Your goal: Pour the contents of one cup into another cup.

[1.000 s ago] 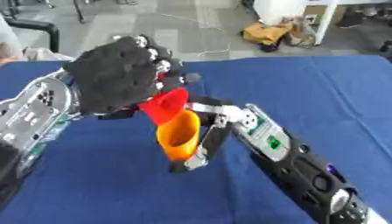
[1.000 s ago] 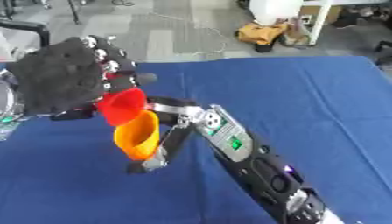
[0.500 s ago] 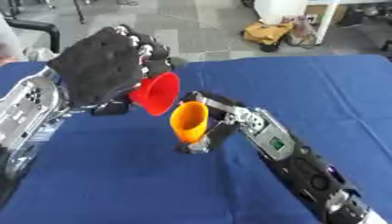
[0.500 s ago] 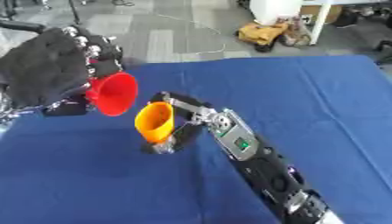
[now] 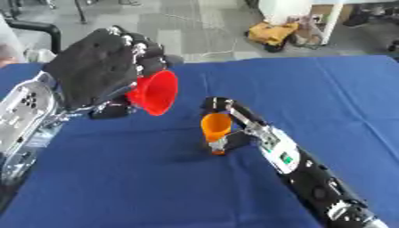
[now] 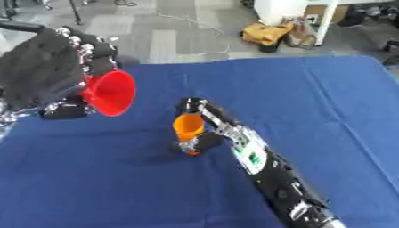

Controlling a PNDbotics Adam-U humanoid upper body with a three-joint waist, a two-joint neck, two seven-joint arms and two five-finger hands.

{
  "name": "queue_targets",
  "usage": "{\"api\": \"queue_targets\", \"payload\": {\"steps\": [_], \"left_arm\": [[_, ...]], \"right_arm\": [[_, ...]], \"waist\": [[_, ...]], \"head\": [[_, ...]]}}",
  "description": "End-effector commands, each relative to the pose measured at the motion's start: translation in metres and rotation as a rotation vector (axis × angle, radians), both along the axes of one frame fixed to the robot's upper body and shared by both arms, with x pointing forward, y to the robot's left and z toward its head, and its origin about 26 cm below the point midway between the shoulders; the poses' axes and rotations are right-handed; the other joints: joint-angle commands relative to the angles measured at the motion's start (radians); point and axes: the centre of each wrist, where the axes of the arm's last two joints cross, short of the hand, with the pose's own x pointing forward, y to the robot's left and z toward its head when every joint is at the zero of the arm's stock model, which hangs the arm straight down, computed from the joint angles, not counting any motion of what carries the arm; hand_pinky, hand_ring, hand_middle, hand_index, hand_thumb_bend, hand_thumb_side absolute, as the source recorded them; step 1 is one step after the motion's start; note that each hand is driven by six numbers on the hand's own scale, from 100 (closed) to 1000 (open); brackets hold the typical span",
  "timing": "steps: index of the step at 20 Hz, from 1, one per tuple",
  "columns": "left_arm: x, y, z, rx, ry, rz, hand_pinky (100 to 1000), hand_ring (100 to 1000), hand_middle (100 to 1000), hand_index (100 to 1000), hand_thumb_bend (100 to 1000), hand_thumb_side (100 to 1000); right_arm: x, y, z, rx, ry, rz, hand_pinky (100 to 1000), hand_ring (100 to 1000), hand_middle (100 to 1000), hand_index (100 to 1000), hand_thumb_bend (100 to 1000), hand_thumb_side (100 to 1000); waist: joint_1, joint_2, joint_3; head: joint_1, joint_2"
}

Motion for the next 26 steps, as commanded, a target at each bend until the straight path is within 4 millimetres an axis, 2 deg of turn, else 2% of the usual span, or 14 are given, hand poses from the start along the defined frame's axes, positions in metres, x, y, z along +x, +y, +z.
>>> {"api": "queue_targets", "payload": {"steps": [1,6,9,10,12,14,15,18,22,24,25,26], "left_arm": [[0.0,0.009,0.011,-0.028,-0.024,0.019,241,349,353,821,447,100],[0.007,0.024,0.003,-0.158,0.057,0.07,153,320,341,806,389,100],[0.018,0.039,-0.006,-0.301,0.152,0.134,101,287,330,790,326,100],[0.021,0.043,-0.009,-0.352,0.186,0.152,101,287,330,790,326,100],[0.029,0.053,-0.019,-0.48,0.271,0.188,100,258,316,774,271,100],[0.038,0.061,-0.032,-0.632,0.376,0.217,100,242,307,762,228,100],[0.043,0.064,-0.041,-0.714,0.446,0.224,100,226,297,750,178,100],[0.055,0.07,-0.072,-0.955,0.679,0.204,100,220,293,740,149,161],[0.061,0.067,-0.107,-1.094,0.858,0.177,100,238,311,743,211,205],[0.061,0.059,-0.121,-1.092,0.926,0.15,100,259,330,746,287,244],[0.061,0.054,-0.127,-1.091,0.961,0.135,100,264,334,746,441,181],[0.061,0.051,-0.132,-1.091,0.992,0.121,100,265,335,747,342,272]], "right_arm": [[0.003,-0.007,0.004,0.016,-0.033,-0.029,805,995,833,897,872,512],[-0.001,-0.029,0.001,0.096,-0.035,-0.12,751,967,792,870,863,559],[-0.007,-0.051,0.003,0.22,-0.023,-0.216,699,944,769,853,852,611],[-0.009,-0.058,0.005,0.263,-0.019,-0.244,699,944,769,853,852,611],[-0.013,-0.07,0.011,0.359,-0.015,-0.301,688,939,758,845,846,629],[-0.017,-0.081,0.019,0.455,-0.023,-0.355,687,939,755,842,842,641],[-0.019,-0.085,0.024,0.502,-0.032,-0.381,688,940,755,840,842,649],[-0.023,-0.098,0.042,0.645,-0.081,-0.461,699,949,765,842,832,665],[-0.027,-0.105,0.066,0.771,-0.157,-0.516,707,948,764,841,817,681],[-0.03,-0.103,0.079,0.816,-0.193,-0.512,711,943,761,843,803,693],[-0.031,-0.1,0.085,0.837,-0.209,-0.504,713,942,760,843,848,724],[-0.032,-0.098,0.091,0.852,-0.22,-0.496,713,941,760,843,796,699]], "waist": [[0.001,-0.012,-0.002],[-0.004,-0.011,-0.011],[-0.008,-0.011,-0.02],[-0.01,-0.011,-0.022],[-0.012,-0.01,-0.028],[-0.015,-0.01,-0.032],[-0.016,-0.009,-0.035],[-0.021,-0.008,-0.044],[-0.03,-0.005,-0.056],[-0.035,-0.003,-0.062],[-0.037,-0.001,-0.065],[-0.04,0.0,-0.068]], "head": [[0.003,-0.005],[0.007,-0.006],[0.015,-0.007],[0.017,-0.007],[0.02,-0.006],[0.024,-0.006],[0.027,-0.006],[0.031,-0.005],[0.038,-0.007],[0.043,-0.008],[0.045,-0.008],[0.047,-0.009]]}}
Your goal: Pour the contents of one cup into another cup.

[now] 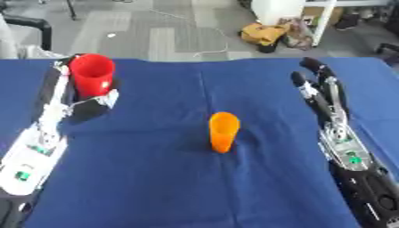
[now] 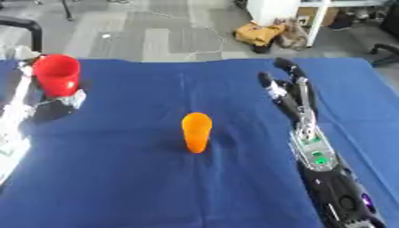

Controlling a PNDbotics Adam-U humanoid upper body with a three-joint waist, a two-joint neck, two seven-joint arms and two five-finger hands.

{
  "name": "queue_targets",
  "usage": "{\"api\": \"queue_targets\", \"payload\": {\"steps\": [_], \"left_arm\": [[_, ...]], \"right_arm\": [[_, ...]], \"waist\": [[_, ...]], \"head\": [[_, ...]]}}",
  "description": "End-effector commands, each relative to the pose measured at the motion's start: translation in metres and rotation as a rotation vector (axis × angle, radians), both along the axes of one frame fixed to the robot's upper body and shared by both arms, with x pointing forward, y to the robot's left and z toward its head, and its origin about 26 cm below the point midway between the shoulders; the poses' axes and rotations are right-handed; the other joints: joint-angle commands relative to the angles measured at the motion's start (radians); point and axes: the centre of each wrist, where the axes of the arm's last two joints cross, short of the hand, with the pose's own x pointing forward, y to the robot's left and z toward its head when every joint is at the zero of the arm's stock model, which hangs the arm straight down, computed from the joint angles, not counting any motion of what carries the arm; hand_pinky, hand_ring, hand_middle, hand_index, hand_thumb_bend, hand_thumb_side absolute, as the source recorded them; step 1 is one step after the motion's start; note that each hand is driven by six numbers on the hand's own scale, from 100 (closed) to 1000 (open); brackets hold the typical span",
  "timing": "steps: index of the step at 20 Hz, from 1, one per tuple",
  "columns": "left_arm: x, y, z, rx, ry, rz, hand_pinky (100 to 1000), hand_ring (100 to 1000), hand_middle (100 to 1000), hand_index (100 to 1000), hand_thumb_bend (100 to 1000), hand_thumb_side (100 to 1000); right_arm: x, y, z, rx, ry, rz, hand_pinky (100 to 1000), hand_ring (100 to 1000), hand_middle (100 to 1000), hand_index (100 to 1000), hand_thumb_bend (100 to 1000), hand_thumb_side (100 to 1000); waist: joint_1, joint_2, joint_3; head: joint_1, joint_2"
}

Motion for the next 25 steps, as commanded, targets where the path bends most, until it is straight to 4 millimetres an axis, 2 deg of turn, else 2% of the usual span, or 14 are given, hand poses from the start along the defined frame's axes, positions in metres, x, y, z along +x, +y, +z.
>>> {"api": "queue_targets", "payload": {"steps": [1,2,3,4,5,6,7,10,11,15,22,25], "left_arm": [[0.003,-0.012,-0.008,-0.051,0.034,-0.073,109,272,340,746,424,315],[0.003,-0.016,-0.014,-0.062,0.052,-0.093,118,276,343,747,465,333],[0.004,-0.019,-0.018,-0.067,0.064,-0.109,145,293,355,749,614,386],[0.004,-0.023,-0.023,-0.065,0.073,-0.127,157,302,363,751,680,403],[0.005,-0.024,-0.026,-0.052,0.073,-0.139,232,358,413,771,942,443],[0.005,-0.024,-0.028,-0.024,0.063,-0.143,270,395,448,785,1000,474],[0.005,-0.023,-0.027,0.009,0.048,-0.137,375,493,550,818,1000,579],[0.003,-0.019,-0.022,0.048,0.01,-0.109,434,547,608,824,1000,609],[0.003,-0.018,-0.021,0.05,0.003,-0.103,495,610,683,833,1000,645],[-0.005,-0.001,-0.008,-0.012,-0.045,-0.075,514,623,703,838,1000,688],[-0.028,0.023,0.017,-0.172,-0.106,-0.045,493,617,695,829,1000,744],[-0.038,0.033,0.024,-0.248,-0.098,-0.052,478,615,695,825,1000,796]], "right_arm": [[-0.004,-0.001,0.033,0.027,-0.097,-0.007,714,938,756,844,791,700],[-0.005,0.002,0.037,0.033,-0.11,0.0,714,937,755,844,787,699],[-0.006,0.004,0.04,0.038,-0.12,0.007,714,933,750,842,781,697],[-0.007,0.007,0.043,0.042,-0.13,0.015,714,932,749,842,779,696],[-0.008,0.009,0.046,0.044,-0.137,0.022,714,930,747,842,775,695],[-0.009,0.01,0.048,0.045,-0.141,0.026,713,928,745,842,774,695],[-0.01,0.011,0.049,0.047,-0.143,0.028,711,924,739,840,769,698],[-0.012,0.01,0.051,0.057,-0.145,0.023,710,921,736,839,766,699],[-0.012,0.01,0.051,0.059,-0.146,0.022,705,914,726,838,761,700],[-0.014,0.007,0.05,0.065,-0.14,0.014,698,909,719,835,758,704],[-0.015,0.006,0.049,0.05,-0.132,0.024,684,901,715,830,759,710],[-0.015,0.006,0.048,0.045,-0.126,0.03,640,877,705,823,753,717]], "waist": [[-0.004,-0.011,-0.007],[-0.006,-0.009,-0.011],[-0.007,-0.008,-0.014],[-0.008,-0.007,-0.018],[-0.01,-0.007,-0.022],[-0.011,-0.007,-0.024],[-0.011,-0.007,-0.025],[-0.01,-0.009,-0.022],[-0.009,-0.009,-0.02],[-0.003,-0.014,-0.007],[0.0,-0.018,0.007],[0.002,-0.018,0.009]], "head": [[0.008,-0.01],[0.012,-0.012],[0.015,-0.014],[0.018,-0.016],[0.018,-0.017],[0.018,-0.017],[0.018,-0.017],[0.019,-0.017],[0.019,-0.017],[0.013,-0.018],[0.006,-0.02],[0.006,-0.019]]}}
